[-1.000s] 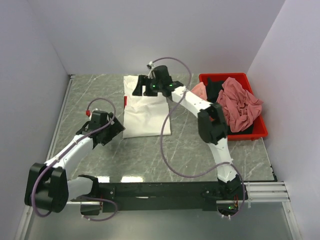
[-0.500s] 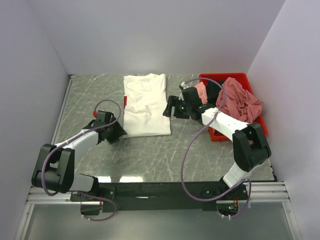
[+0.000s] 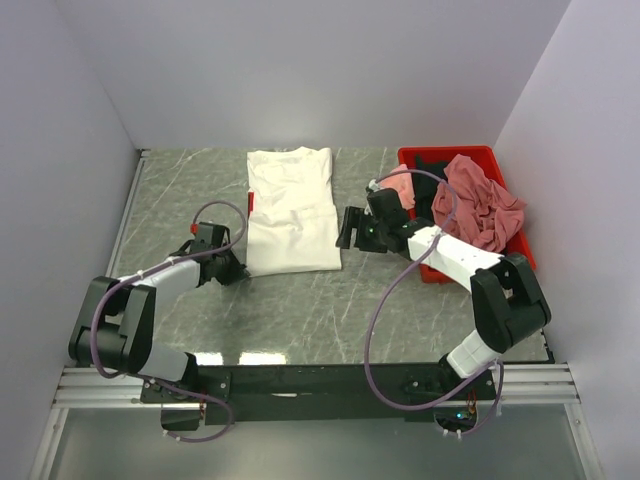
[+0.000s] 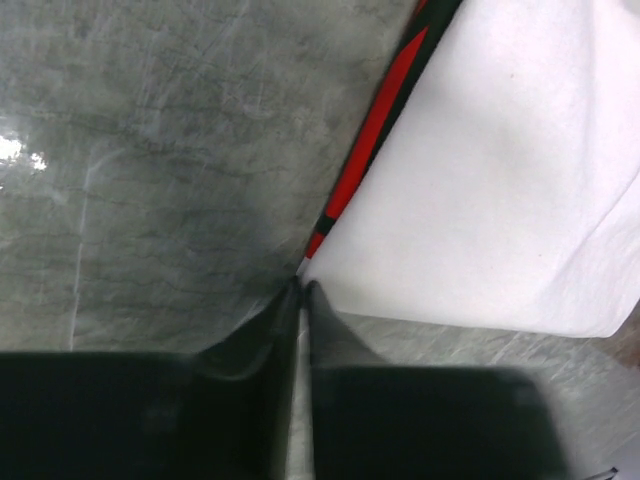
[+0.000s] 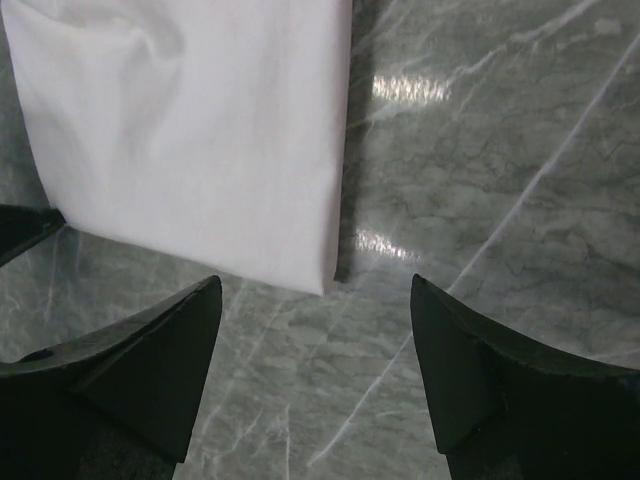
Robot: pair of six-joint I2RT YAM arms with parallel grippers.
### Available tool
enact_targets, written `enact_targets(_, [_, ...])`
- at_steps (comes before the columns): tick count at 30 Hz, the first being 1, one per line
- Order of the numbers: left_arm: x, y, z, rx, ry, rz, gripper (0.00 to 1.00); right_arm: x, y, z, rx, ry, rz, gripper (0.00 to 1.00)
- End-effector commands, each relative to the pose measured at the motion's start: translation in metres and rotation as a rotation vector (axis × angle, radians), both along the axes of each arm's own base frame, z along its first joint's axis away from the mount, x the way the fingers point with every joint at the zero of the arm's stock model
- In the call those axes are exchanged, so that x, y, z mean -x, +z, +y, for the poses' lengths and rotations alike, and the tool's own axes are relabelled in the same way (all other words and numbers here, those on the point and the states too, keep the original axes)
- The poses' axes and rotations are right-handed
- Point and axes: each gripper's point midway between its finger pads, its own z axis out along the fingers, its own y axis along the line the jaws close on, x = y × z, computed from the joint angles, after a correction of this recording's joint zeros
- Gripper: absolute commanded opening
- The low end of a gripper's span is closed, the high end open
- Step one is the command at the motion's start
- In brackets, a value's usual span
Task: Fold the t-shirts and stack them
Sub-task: Fold the tshirt
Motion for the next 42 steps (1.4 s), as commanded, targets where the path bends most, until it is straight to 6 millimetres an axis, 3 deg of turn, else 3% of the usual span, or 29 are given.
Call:
enact_targets(1, [-0.002,-0.002,-0.006,0.019,-0.033,-0.014,0.03,0.014,0.004,-0.004,-0.011,0.013,0.01,0.82])
enact_targets(5, [-0.001,-0.006,-0.006,0.017,-0.041,-0.014,0.01,0.031,-0.006,0.002,-0.035,0.072,0.062,0.81])
enact_targets(19, [0.001,0.008,-0.002,0.008,-0.035,-0.078,0.01,0.042,-0.04,0.029,0.013,0.209,0.158,0.69])
enact_targets(39, [0.004,0.003,0.003,-0.01,-0.017,-0.061,0.01,0.029,-0.062,0.037,0.065,0.258,0.153,0.48])
enact_targets(41, [0.003,0.003,0.005,-0.017,-0.009,-0.06,0.01,0.025,-0.063,0.041,0.062,0.261,0.145,0.39])
enact_targets(42, [0.004,0.002,0.005,-0.019,-0.01,-0.055,0.01,0.026,-0.063,0.043,0.056,0.275,0.152,0.3])
